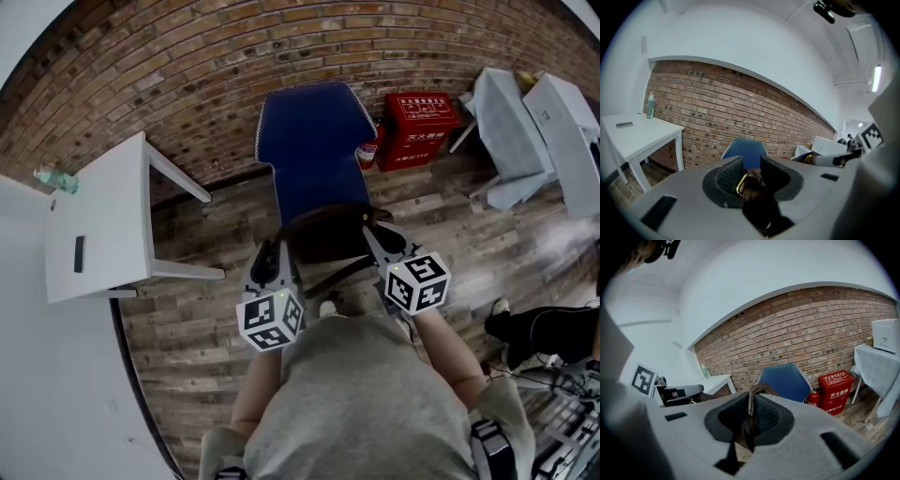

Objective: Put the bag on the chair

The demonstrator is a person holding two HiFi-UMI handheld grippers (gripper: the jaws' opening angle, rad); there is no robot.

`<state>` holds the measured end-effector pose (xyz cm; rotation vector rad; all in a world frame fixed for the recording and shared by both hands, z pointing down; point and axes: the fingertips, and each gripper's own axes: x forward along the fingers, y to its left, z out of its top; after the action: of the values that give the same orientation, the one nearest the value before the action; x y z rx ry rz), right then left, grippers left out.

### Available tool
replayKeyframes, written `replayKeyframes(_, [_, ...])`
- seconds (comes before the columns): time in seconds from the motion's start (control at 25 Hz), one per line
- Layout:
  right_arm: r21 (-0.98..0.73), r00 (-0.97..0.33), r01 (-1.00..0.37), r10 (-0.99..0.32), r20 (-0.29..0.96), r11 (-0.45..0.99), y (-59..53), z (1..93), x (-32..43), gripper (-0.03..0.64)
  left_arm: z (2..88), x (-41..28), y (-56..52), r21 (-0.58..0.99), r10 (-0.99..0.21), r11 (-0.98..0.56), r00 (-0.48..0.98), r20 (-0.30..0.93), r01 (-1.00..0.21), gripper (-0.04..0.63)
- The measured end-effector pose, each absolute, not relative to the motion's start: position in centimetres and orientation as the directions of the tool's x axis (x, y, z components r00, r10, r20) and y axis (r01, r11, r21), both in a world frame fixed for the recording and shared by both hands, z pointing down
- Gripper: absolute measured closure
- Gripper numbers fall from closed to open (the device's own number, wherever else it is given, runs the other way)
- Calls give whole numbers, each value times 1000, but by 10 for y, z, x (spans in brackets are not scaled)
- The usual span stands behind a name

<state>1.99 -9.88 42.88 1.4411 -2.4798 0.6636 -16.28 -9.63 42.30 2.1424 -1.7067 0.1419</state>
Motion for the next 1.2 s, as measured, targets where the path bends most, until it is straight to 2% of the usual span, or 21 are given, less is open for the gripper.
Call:
replayKeyframes(0.48, [-275, -472, -880, -782, 407, 388, -163, 455, 23, 591, 452, -162, -163, 261, -899, -183, 268, 346, -948, 489])
replayKeyframes(1.2, [-270, -480, -877, -722, 499, 397, -285, 546, 45, 591, 539, -139, -280, 245, -878, -145, 239, 416, -959, 489])
